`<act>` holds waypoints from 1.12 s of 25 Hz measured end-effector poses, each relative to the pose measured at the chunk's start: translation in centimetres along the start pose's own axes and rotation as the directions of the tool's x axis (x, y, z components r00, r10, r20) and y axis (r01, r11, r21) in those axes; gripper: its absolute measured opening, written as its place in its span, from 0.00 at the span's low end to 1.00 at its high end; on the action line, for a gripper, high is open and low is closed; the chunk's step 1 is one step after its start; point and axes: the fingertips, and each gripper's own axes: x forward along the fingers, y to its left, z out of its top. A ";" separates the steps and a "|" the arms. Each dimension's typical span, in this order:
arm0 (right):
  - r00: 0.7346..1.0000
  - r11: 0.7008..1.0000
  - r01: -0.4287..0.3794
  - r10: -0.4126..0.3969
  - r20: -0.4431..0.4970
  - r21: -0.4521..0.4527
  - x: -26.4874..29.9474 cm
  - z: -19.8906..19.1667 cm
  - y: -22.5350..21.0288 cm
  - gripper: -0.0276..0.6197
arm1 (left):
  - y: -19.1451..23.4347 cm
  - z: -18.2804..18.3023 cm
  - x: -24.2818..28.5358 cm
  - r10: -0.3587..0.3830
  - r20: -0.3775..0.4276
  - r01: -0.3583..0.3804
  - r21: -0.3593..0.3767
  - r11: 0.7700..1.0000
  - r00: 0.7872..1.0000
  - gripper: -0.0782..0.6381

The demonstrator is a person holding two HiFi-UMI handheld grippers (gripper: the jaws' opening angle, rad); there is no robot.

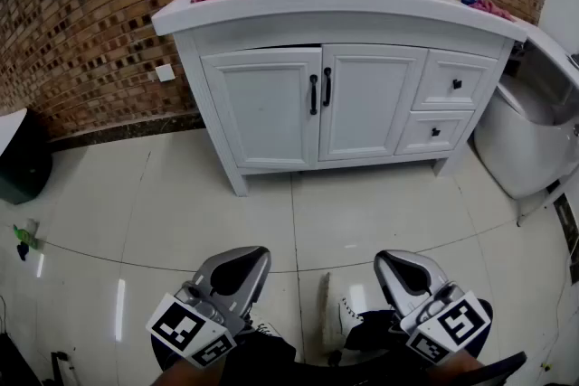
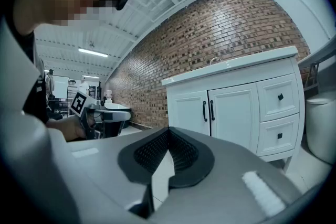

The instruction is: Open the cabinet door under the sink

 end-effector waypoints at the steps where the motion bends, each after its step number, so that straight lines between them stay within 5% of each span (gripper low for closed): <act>1: 1.000 1.000 0.012 -0.012 -0.017 -0.004 -0.2 -0.4 -0.3 0.05 | 0.0 0.0 0.1 0.000 0.001 0.000 0.002 1.000 1.000 0.12; 23: 0.999 0.999 0.033 -0.033 -0.025 -0.009 -0.3 -0.8 -0.8 0.05 | 0.1 0.0 0.1 0.001 -0.001 -0.001 0.011 1.000 1.000 0.12; 28: 0.999 0.999 0.031 -0.031 -0.007 -0.007 -0.3 -0.3 -0.8 0.05 | 0.1 0.0 0.5 0.033 -0.020 -0.031 0.109 0.994 0.999 0.12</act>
